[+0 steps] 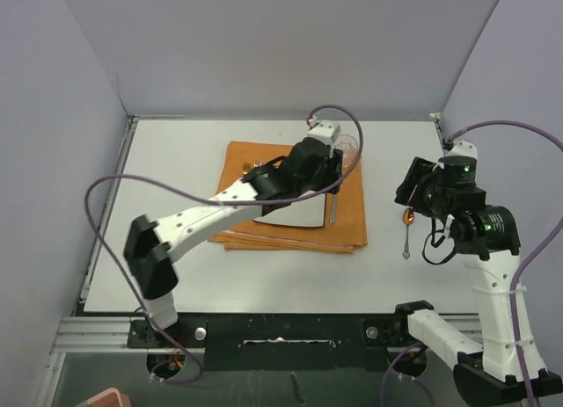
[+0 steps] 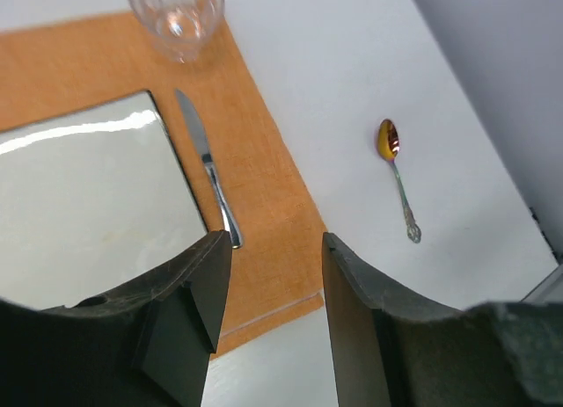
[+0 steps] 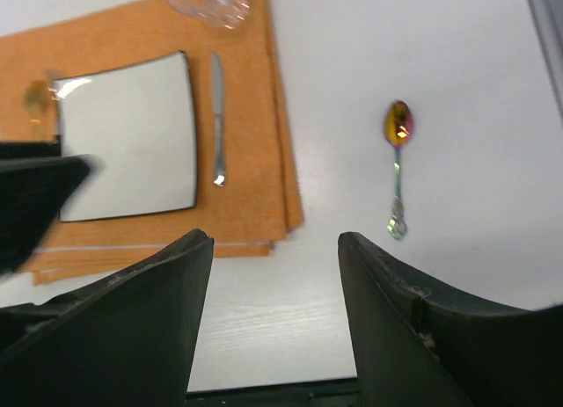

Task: Set the dinner table for one person
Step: Pick up the spoon from the center of the board.

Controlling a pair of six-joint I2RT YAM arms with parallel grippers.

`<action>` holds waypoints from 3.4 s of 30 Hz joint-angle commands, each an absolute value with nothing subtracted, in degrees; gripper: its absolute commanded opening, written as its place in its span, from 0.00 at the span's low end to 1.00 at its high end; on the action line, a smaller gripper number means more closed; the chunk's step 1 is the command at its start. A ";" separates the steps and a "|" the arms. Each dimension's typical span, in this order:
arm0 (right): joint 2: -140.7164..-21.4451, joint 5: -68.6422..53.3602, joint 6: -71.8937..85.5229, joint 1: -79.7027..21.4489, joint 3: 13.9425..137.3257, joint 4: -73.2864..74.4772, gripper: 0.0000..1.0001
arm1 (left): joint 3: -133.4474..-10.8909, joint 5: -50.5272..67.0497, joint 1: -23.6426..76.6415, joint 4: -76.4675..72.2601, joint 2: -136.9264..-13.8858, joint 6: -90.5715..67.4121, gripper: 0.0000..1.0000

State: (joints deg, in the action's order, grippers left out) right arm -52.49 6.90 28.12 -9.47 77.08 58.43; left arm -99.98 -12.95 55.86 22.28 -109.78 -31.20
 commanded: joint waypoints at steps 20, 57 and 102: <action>-76.04 11.40 23.67 2.12 69.40 63.95 0.52 | -69.60 -30.21 50.40 31.65 -60.60 -20.94 0.45; -95.36 6.34 27.58 10.72 61.35 46.75 0.51 | -64.90 -20.67 41.97 27.60 -61.56 -20.30 0.46; -83.08 -2.03 25.28 4.20 66.19 40.76 0.00 | -63.56 -18.92 38.10 29.71 -60.28 -20.11 0.46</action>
